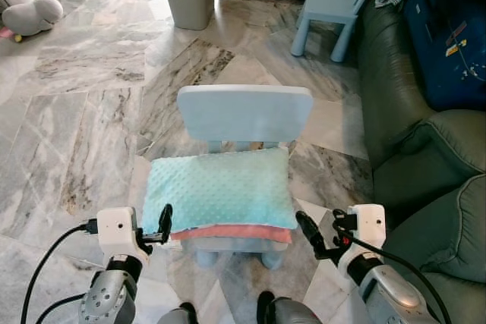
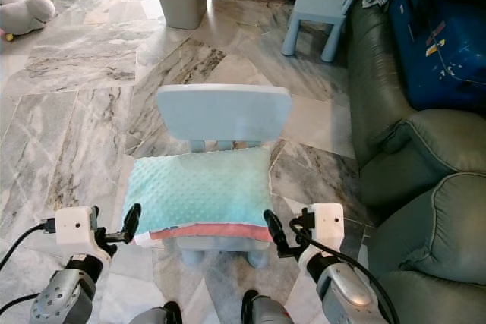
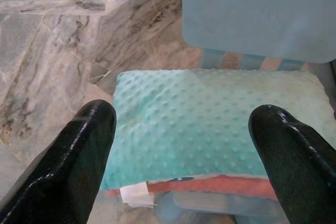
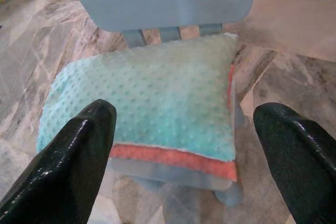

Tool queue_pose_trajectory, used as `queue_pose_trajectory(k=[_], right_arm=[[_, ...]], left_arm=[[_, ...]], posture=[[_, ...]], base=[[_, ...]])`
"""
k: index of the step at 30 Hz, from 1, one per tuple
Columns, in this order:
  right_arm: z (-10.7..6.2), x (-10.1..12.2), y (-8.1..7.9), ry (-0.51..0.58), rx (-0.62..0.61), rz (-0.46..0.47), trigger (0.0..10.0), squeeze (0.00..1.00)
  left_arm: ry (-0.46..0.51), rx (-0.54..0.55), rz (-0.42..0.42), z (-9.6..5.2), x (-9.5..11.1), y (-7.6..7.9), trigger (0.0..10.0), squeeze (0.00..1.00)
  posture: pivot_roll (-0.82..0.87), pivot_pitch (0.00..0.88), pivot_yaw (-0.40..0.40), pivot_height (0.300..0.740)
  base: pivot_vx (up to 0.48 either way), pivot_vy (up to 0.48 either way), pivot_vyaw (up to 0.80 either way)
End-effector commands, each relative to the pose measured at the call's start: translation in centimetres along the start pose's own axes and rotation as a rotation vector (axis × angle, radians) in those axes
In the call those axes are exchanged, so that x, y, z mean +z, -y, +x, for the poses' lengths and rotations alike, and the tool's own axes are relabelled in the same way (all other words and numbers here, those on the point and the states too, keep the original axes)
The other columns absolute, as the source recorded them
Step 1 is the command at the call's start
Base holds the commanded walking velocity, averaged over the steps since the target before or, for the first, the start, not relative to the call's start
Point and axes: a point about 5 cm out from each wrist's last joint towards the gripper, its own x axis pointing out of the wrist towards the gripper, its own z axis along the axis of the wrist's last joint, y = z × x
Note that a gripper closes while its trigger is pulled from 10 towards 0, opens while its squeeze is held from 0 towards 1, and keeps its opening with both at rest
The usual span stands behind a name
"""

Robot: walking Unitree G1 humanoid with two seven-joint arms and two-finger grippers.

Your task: Move the pillow to the sofa

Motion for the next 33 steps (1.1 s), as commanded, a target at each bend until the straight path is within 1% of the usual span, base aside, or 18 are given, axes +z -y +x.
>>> queue_pose_trajectory(k=[1,5,10,13,20,22,28,29,33], right_arm=[[-0.07,-0.18,-0.11,-0.009,0.003,0.003,10.0,0.0],[-0.01,-0.15,-0.19,-0.008,0.006,0.003,10.0,0.0],[0.03,-0.2,-0.22,-0.008,0.007,0.005,10.0,0.0],[0.1,-0.29,-0.27,-0.01,0.008,0.005,10.0,0.0],[0.26,-0.3,-0.3,-0.011,0.013,0.005,10.0,0.0],[0.3,-0.31,-0.35,-0.01,0.015,0.005,10.0,0.0],[0.34,-0.26,-0.35,-0.009,0.016,0.004,10.0,0.0],[0.34,-0.26,-0.35,-0.009,0.016,0.004,10.0,0.0],[0.35,-0.32,-0.36,-0.01,0.018,0.007,10.0,0.0]], left_arm=[[-0.024,0.025,0.018,-0.22,-0.36,-0.62,10.0,0.0],[-0.028,0.029,0.019,-0.28,-0.45,-0.73,10.0,0.0],[-0.029,0.03,0.021,-0.23,-0.41,-0.74,10.0,0.0],[-0.029,0.033,0.025,-0.17,-0.38,-0.85,10.0,0.0],[-0.029,0.038,0.03,-0.2,-0.33,-1.04,10.0,0.0],[-0.031,0.042,0.031,-0.23,-0.39,-1.16,10.0,0.0],[-0.03,0.043,0.031,-0.19,-0.36,-1.14,10.0,0.0],[-0.03,0.043,0.031,-0.19,-0.36,-1.14,10.0,0.0],[-0.029,0.053,0.038,-0.25,-0.38,-1.25,10.0,0.0]], posture=[[-0.11,0.255,-0.023,0.73],[-0.11,0.257,-0.022,0.71],[-0.11,0.256,-0.02,0.71],[-0.11,0.256,-0.02,0.69],[-0.1,0.257,-0.019,0.69],[-0.1,0.255,-0.02,0.67],[-0.1,0.256,-0.021,0.63],[-0.1,0.256,-0.021,0.63],[-0.1,0.256,-0.02,0.605]], base=[[0.0,0.0,0.0],[0.0,0.0,0.0],[0.0,0.0,0.0],[0.0,0.0,0.0],[0.0,0.0,0.0],[0.0,0.0,0.0],[0.0,0.0,0.0],[0.0,0.0,0.0],[0.0,0.0,0.0]])
